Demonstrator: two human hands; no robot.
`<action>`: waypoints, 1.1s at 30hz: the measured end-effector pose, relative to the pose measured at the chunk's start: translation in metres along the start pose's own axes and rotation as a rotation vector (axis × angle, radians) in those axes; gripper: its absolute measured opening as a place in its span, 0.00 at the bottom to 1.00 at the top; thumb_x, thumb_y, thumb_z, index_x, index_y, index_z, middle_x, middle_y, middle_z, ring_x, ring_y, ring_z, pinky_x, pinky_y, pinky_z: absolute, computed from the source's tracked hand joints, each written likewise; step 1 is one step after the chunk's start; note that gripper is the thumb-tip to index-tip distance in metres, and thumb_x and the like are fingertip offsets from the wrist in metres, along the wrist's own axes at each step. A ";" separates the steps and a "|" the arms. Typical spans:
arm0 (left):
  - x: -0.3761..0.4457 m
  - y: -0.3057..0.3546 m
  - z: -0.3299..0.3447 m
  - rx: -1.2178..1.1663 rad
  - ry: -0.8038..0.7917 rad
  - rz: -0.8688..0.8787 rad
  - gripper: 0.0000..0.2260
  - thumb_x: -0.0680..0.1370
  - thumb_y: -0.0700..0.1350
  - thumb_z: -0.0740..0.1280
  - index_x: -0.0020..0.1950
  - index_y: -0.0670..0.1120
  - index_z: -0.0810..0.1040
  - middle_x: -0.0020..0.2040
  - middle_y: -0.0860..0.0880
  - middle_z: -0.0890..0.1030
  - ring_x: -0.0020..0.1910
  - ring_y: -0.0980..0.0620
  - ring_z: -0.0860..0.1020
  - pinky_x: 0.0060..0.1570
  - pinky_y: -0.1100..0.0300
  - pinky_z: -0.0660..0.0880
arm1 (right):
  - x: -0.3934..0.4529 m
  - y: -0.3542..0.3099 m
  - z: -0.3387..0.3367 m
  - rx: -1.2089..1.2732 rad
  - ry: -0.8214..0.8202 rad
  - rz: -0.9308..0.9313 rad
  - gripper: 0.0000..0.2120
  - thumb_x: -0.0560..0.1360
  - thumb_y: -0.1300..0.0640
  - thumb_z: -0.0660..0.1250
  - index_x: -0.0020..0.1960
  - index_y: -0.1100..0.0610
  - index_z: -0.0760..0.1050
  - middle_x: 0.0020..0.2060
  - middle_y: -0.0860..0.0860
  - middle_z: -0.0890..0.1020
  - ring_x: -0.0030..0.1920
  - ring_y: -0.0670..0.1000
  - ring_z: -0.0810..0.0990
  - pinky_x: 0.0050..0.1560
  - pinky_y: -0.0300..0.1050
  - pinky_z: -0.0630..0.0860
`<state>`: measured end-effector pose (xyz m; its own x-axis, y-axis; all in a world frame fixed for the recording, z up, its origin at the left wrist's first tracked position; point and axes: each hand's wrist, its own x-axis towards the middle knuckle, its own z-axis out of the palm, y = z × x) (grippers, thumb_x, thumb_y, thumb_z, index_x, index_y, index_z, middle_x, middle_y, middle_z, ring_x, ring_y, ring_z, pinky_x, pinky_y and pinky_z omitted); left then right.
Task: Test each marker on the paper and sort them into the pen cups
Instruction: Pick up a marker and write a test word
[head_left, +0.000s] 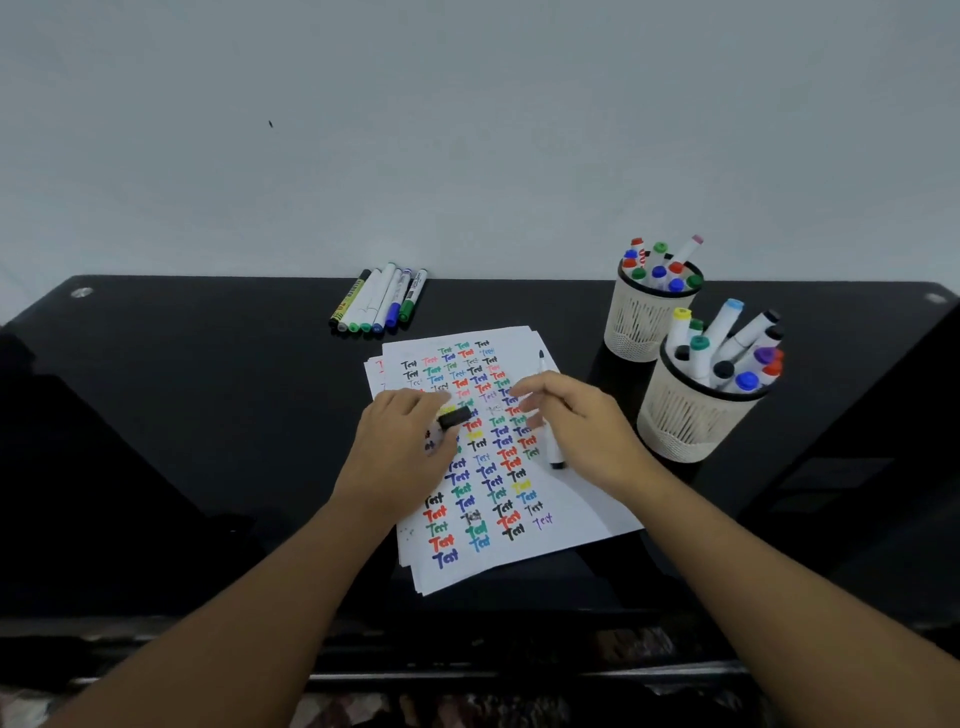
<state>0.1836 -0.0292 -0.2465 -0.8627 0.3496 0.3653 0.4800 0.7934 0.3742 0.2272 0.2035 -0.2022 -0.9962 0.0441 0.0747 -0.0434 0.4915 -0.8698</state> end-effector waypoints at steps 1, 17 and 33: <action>0.000 0.001 0.000 -0.002 -0.025 0.024 0.22 0.82 0.55 0.63 0.76 0.53 0.71 0.66 0.53 0.76 0.68 0.50 0.70 0.69 0.50 0.68 | -0.005 0.001 0.001 0.096 0.001 0.032 0.19 0.85 0.61 0.56 0.60 0.44 0.81 0.54 0.45 0.83 0.55 0.46 0.83 0.58 0.49 0.81; 0.008 0.006 -0.006 0.125 -0.378 -0.018 0.36 0.73 0.78 0.47 0.79 0.65 0.62 0.81 0.59 0.58 0.81 0.52 0.54 0.79 0.47 0.51 | -0.058 0.022 0.002 0.150 0.145 0.051 0.06 0.82 0.47 0.67 0.54 0.46 0.82 0.44 0.42 0.85 0.47 0.44 0.84 0.55 0.46 0.81; 0.009 0.001 -0.003 0.144 -0.295 -0.097 0.41 0.71 0.79 0.48 0.78 0.61 0.66 0.80 0.57 0.63 0.78 0.52 0.59 0.77 0.47 0.54 | -0.055 0.023 0.000 0.180 0.076 0.106 0.05 0.82 0.49 0.69 0.53 0.50 0.79 0.43 0.43 0.84 0.47 0.38 0.81 0.44 0.32 0.75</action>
<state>0.1772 -0.0268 -0.2404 -0.9223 0.3812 0.0636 0.3840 0.8851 0.2629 0.2813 0.2123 -0.2268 -0.9877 0.1564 0.0091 0.0416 0.3178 -0.9473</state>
